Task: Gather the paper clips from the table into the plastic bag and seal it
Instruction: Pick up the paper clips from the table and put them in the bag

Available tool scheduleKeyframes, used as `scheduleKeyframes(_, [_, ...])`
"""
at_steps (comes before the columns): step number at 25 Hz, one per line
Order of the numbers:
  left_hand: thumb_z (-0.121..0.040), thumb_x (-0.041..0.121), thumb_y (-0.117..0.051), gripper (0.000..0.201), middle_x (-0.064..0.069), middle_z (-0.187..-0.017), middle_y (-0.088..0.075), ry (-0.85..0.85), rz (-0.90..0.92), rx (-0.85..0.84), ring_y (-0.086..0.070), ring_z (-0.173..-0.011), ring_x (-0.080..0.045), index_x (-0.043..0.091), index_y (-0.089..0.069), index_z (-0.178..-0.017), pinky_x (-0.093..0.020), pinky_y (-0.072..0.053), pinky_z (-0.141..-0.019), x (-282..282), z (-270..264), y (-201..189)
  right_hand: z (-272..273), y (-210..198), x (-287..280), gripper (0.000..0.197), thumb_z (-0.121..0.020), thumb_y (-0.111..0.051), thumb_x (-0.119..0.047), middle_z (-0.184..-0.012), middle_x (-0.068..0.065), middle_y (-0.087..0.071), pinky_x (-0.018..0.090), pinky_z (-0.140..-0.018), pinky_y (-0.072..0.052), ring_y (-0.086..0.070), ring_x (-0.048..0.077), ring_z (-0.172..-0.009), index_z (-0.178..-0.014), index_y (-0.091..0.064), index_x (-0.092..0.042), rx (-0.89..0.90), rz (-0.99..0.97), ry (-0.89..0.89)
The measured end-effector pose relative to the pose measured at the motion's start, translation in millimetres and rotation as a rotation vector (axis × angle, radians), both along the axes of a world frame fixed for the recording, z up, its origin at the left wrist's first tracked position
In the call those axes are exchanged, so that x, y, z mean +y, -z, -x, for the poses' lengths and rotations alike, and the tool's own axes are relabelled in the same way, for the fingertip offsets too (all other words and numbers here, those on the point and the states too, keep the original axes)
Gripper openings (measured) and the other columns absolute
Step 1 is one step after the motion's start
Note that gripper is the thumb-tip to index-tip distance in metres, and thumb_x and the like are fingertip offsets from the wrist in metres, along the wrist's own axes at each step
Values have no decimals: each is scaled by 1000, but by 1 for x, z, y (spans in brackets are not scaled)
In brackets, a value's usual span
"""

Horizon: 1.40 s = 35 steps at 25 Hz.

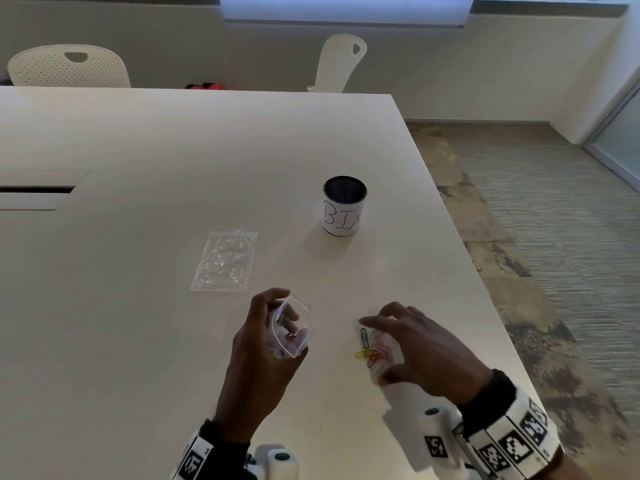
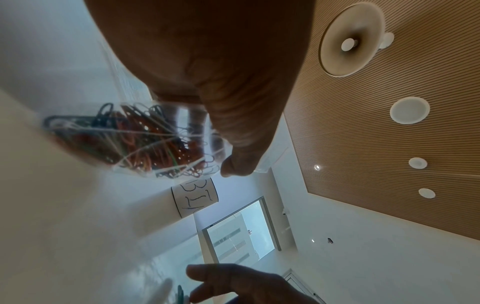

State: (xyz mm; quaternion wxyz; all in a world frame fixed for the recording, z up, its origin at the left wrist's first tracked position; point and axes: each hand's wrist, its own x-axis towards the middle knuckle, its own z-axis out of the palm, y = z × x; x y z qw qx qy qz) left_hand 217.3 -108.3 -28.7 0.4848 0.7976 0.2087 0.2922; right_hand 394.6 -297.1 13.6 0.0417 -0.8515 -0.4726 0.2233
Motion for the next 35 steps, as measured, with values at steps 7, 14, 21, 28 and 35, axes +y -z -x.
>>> scheduleKeyframes(7, [-77, 4, -87, 63, 8, -101, -70, 10, -2, -7, -72, -89, -18, 20, -53, -128, -20, -60, -71, 0, 2, 0, 18, 26, 8, 17, -90, -73, -19, -105, -8, -62, 31, -81, -53, -63, 15, -96, -103, -71, -30, -65, -187, 27])
scheduleKeyframes(14, [-78, 6, -87, 62, 8, -100, -70, 10, 11, -11, -71, -88, -15, 21, -53, -128, -15, -58, -70, 0, 3, -1, 19, 25, 18, 14, -93, -61, -8, -94, -2, -63, 35, -73, -55, -64, 19, -82, -89, -68, -20, -110, -214, 7])
scheduleKeyframes(21, [-78, 4, -87, 61, 6, -100, -70, 2, 7, -12, -71, -87, -14, 28, -53, -123, -17, -58, -70, 0, 3, -4, -8, 20, 10, 16, -82, -78, -2, -77, -4, -76, 24, -67, -57, -71, 8, -69, -80, -80, -18, 117, -436, 243])
scheduleKeyframes(28, [-80, 6, -86, 60, 7, -101, -69, 20, -3, 11, -71, -89, -13, 26, -52, -125, -18, -60, -70, 0, 3, -4, 3, -15, 12, 9, -80, -81, 7, -81, 18, -79, 30, -79, -62, -77, 31, -77, -86, -79, 0, 750, -801, 562])
scheduleKeyframes(35, [-80, 6, -86, 59, 10, -100, -68, 16, -23, 34, -70, -90, -7, 24, -51, -124, -12, -57, -68, 0, 4, -8, 48, -39, 57, 12, -79, -81, 9, -83, 9, -81, 27, -78, -63, -79, 23, -78, -87, -78, 0, 803, -1043, 435])
